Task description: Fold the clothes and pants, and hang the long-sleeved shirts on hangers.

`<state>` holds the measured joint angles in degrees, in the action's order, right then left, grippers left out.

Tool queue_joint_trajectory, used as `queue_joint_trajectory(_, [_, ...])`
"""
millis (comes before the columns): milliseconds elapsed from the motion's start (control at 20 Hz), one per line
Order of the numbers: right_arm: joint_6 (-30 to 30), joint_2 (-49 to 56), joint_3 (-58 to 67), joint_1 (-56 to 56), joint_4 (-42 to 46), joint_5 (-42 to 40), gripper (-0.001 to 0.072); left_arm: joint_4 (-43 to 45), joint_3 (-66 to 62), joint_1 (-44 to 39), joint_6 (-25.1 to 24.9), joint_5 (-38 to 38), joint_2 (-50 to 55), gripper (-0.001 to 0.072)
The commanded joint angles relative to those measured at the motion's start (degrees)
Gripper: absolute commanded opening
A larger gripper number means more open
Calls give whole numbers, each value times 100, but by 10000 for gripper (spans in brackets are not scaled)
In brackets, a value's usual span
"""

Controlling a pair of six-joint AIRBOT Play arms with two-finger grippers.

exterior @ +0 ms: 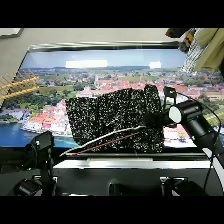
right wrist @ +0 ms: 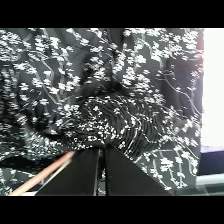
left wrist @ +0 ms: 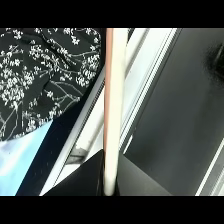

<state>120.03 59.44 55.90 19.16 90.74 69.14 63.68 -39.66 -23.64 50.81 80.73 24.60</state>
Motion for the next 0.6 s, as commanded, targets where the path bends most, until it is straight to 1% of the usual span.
queue_joint_trajectory(0, [-455, -4, 251, -2, -315, 20, 37, -118, 2, -4, -168, -195, 267, 29])
queue_joint_trajectory(200, [-769, -2, 826, -2, -494, 568, 37, -140, 0, -4, -446, -566, 527, 29])
queue_joint_trajectory(300, [-820, -4, 1106, -2, -669, 890, 37, -140, 0, -4, -457, -654, 638, 29])
queue_joint_trajectory(400, [-820, -4, 1335, -2, -968, 1150, 37, -138, 2, -4, -457, -894, 688, 29])
queue_joint_trajectory(550, [-815, -4, 1596, -2, -1351, 1377, 37, -173, 2, -4, -463, -1187, 748, 29])
